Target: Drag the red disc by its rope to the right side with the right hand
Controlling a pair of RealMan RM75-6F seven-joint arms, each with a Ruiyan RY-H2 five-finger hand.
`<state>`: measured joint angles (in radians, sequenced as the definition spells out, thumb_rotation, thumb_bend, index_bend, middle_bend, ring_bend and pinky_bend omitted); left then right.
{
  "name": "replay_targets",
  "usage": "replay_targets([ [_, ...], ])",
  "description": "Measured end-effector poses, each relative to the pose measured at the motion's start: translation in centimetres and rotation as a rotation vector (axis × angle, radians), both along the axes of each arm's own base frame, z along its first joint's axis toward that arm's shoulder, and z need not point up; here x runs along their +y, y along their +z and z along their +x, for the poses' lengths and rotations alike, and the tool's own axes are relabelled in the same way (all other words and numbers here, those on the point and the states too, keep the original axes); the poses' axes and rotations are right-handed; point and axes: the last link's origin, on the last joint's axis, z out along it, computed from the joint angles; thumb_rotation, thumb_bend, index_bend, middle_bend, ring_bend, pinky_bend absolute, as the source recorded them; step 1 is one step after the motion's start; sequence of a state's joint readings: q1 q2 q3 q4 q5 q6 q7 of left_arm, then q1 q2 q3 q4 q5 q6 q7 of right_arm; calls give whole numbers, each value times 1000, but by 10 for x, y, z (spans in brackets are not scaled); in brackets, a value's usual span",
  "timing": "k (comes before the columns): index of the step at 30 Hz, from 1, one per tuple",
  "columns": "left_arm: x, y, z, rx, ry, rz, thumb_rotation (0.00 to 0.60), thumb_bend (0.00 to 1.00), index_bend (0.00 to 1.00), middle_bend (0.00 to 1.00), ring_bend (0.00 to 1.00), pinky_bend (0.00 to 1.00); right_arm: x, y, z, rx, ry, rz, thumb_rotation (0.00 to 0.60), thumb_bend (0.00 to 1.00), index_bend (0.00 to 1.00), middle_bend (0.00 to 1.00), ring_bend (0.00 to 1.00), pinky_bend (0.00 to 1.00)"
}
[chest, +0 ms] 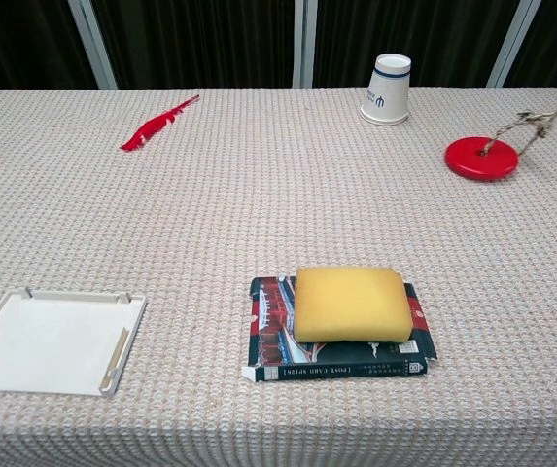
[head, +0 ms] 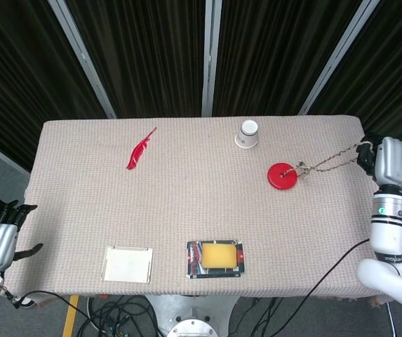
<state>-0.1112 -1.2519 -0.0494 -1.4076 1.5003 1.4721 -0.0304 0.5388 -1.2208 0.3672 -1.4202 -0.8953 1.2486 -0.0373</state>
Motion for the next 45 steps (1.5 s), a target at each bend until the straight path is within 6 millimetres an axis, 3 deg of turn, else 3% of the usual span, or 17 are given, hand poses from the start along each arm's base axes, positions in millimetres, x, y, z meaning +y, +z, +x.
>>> replay_targets([
  [4, 1, -1, 1, 1, -1, -1, 600, 1, 204, 217, 105, 145, 8, 13, -10, -6, -10, -30, 600, 680, 966, 903, 697, 856],
  [10, -1, 0, 0, 1, 6, 2, 600, 0, 204, 217, 104, 145, 16, 11, 5, -31, 56, -32, 600, 683, 968, 904, 697, 856],
  [20, -3, -1, -4, -4, 13, 2, 600, 1, 204, 217, 105, 145, 23, -35, 75, -105, 231, 142, 600, 684, 971, 905, 697, 856],
  [24, -4, 0, -5, -5, 18, 3, 600, 1, 204, 218, 104, 145, 12, -62, 81, -47, 222, 184, 600, 665, 959, 892, 693, 831],
  [25, -5, 0, -6, -5, 20, 3, 600, 1, 204, 217, 104, 145, 10, -68, 80, -30, 209, 193, 600, 623, 929, 862, 670, 774],
  [26, -5, 0, -7, -5, 21, 2, 600, 1, 204, 217, 105, 145, 8, -75, 77, -3, 189, 207, 600, 540, 861, 801, 589, 633],
  [28, -5, 1, -8, -4, 24, 2, 600, 1, 204, 218, 105, 145, 7, -86, 73, 30, 164, 240, 600, 310, 604, 526, 225, 180],
  [30, -5, 1, -8, -4, 25, 0, 600, 1, 204, 218, 105, 145, 9, -91, 69, 48, 151, 262, 600, 162, 359, 241, 19, 1],
  [32, -5, 0, -8, -3, 22, -2, 600, 1, 204, 217, 105, 145, 11, -93, 62, 44, 139, 281, 600, 63, 136, 74, 0, 0],
  [34, -5, -1, -7, -4, 19, -4, 600, 1, 204, 217, 105, 145, 13, -90, 57, 40, 127, 290, 600, 6, 12, 6, 0, 0],
  [45, -2, -3, -1, 0, 6, -9, 600, 1, 204, 217, 105, 145, 31, -58, 37, 108, 33, 365, 600, 0, 0, 0, 0, 0],
])
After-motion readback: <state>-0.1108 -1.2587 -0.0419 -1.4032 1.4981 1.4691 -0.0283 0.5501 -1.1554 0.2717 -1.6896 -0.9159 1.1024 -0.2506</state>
